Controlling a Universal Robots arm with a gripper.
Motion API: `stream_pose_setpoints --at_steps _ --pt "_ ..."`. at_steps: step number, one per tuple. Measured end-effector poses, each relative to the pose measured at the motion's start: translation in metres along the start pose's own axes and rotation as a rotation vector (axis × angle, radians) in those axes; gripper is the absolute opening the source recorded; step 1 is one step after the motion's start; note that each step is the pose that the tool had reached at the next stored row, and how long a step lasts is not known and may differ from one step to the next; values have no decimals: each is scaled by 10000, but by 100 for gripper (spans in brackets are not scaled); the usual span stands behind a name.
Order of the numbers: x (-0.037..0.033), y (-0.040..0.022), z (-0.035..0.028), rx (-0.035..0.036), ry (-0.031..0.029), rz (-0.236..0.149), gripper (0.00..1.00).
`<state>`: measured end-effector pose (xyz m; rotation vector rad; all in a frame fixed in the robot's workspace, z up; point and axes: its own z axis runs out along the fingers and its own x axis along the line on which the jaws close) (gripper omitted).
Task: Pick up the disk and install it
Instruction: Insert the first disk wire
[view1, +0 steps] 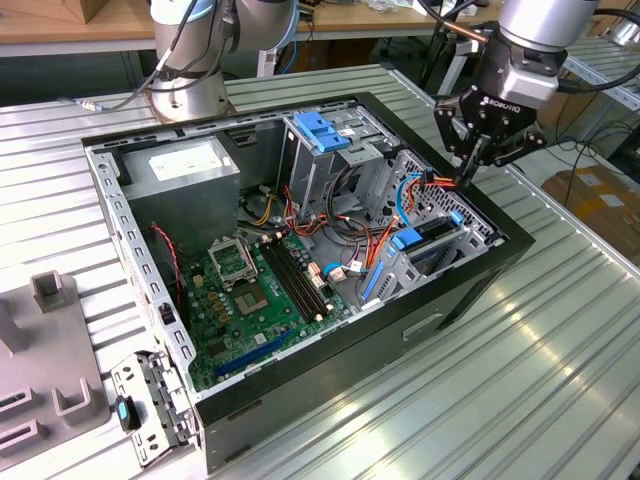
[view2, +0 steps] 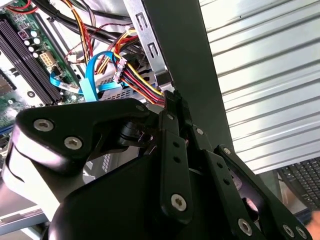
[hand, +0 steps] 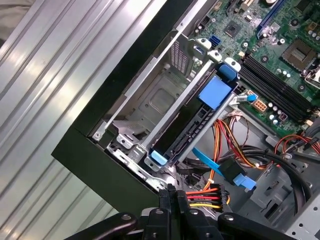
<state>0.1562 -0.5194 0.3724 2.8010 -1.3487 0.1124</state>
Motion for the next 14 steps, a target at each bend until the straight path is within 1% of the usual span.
stream_pose_setpoints --at_steps 9,13,14 --pt "-11 14 0 -45 2 577 17" --pt "-13 16 1 -76 3 972 17" --pt "-13 16 4 -101 5 1286 17"
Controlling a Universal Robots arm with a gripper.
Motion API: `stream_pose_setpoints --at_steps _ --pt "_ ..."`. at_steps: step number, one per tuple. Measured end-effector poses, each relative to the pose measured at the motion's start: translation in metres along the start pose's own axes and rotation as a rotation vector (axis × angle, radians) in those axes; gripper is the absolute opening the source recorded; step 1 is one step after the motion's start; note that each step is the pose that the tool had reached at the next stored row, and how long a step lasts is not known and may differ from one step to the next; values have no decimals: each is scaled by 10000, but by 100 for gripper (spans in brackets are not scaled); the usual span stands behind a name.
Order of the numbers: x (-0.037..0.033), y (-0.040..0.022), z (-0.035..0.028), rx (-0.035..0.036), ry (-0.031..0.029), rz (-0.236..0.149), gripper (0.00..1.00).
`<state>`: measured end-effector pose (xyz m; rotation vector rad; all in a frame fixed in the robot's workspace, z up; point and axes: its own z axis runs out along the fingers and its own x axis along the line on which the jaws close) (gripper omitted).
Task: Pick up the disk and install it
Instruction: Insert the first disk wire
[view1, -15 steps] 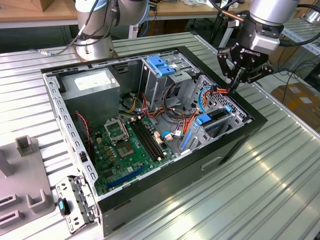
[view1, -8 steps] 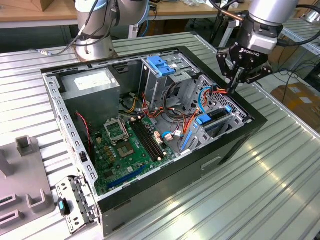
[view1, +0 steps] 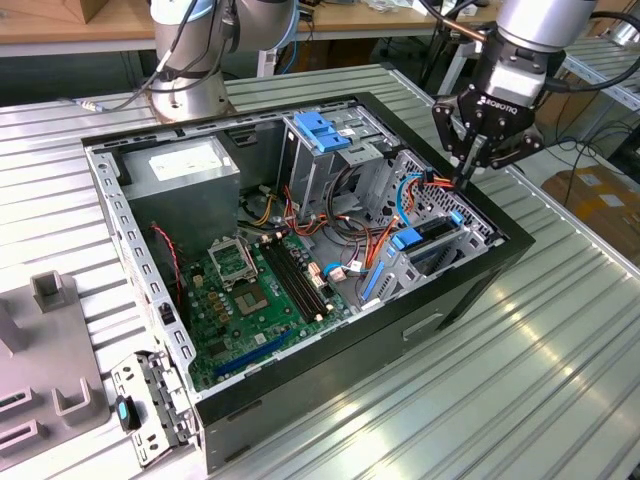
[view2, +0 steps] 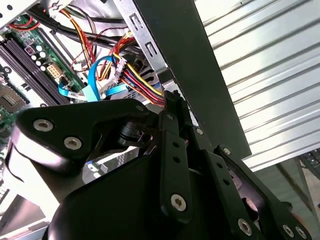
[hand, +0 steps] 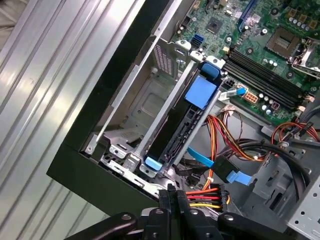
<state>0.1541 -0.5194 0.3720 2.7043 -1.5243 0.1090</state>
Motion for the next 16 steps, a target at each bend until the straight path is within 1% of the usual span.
stream_pose_setpoints --at_steps 2,4,12,15,16 --pt "0 0 1 -12 1 155 17" --pt "0 1 3 -32 2 409 17" --pt "-2 3 7 -78 3 997 17" --pt "-4 4 12 -110 6 1401 17" --pt "-3 4 14 -115 5 1458 17"
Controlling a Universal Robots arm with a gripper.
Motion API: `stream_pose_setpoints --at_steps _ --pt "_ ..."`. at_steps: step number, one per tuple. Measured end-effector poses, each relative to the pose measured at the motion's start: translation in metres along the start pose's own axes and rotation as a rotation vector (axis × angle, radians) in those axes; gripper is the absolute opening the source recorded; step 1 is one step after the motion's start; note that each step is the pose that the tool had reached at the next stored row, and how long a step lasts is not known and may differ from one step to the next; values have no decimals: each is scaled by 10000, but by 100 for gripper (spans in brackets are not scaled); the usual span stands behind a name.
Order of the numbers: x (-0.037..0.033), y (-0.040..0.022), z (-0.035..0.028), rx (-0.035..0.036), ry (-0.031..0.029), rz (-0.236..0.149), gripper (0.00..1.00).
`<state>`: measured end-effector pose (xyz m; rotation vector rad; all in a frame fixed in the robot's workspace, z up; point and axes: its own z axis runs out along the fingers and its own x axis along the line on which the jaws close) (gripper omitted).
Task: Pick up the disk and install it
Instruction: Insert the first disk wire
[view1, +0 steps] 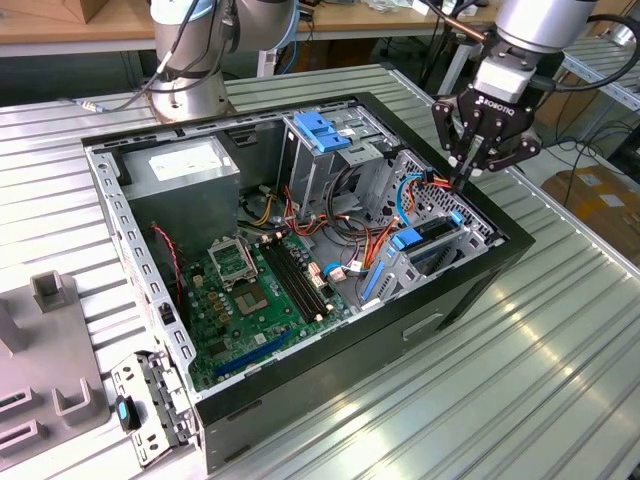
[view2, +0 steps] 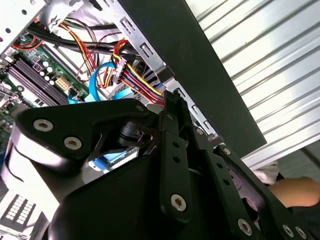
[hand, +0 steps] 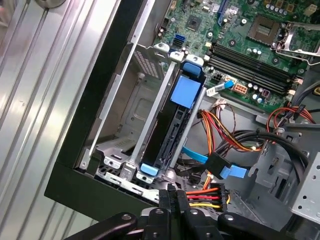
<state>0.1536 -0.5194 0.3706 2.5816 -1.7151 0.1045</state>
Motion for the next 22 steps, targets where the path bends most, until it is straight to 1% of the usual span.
stream_pose_setpoints --at_steps 2,4,12,13,14,16,20,22 --pt "1 1 4 -10 1 130 17" --pt "-5 17 9 -13 -3 183 17" --pt "-58 144 13 27 18 234 17" --pt "-59 145 18 24 22 274 17" --pt "-60 145 28 2 32 514 17" --pt "-61 145 43 -41 35 1037 17" --pt "-63 145 62 -98 39 1758 17" --pt "-64 145 73 -133 42 2198 17"
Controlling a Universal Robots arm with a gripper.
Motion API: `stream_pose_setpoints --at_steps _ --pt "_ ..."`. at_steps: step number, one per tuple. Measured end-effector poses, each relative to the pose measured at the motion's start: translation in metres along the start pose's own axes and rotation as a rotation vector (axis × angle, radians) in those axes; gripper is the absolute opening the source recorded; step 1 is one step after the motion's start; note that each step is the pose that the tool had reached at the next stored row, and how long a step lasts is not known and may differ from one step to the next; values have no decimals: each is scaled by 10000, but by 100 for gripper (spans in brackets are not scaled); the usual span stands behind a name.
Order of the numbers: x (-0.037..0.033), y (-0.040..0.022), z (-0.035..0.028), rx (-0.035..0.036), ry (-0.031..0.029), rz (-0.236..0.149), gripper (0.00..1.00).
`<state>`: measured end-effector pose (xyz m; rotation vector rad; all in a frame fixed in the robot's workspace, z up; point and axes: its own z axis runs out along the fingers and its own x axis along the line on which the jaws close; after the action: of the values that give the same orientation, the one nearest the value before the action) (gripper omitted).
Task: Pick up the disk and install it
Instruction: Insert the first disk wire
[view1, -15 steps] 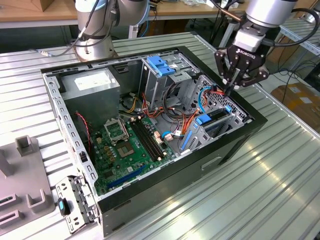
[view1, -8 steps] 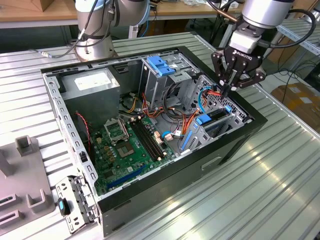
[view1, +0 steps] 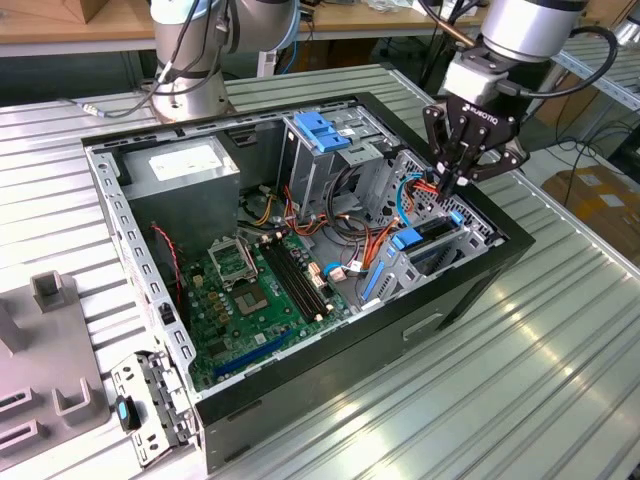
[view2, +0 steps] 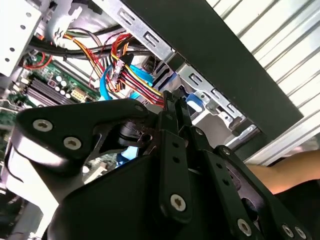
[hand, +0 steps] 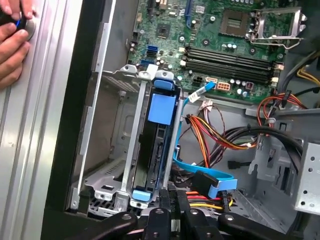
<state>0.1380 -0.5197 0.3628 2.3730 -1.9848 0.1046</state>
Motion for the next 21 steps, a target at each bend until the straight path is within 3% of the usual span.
stream_pose_setpoints --at_steps 3,5,10,14,17,18,21 --pt "-1 0 17 -51 5 620 17" --pt "-3 2 26 -68 8 836 17" --pt "-10 35 42 -89 9 1077 17" --pt "1 38 58 -123 12 1513 17" --pt "76 57 70 -125 9 1523 17" --pt "118 82 76 -123 -8 1524 17" --pt "176 130 95 -107 -169 1526 17"
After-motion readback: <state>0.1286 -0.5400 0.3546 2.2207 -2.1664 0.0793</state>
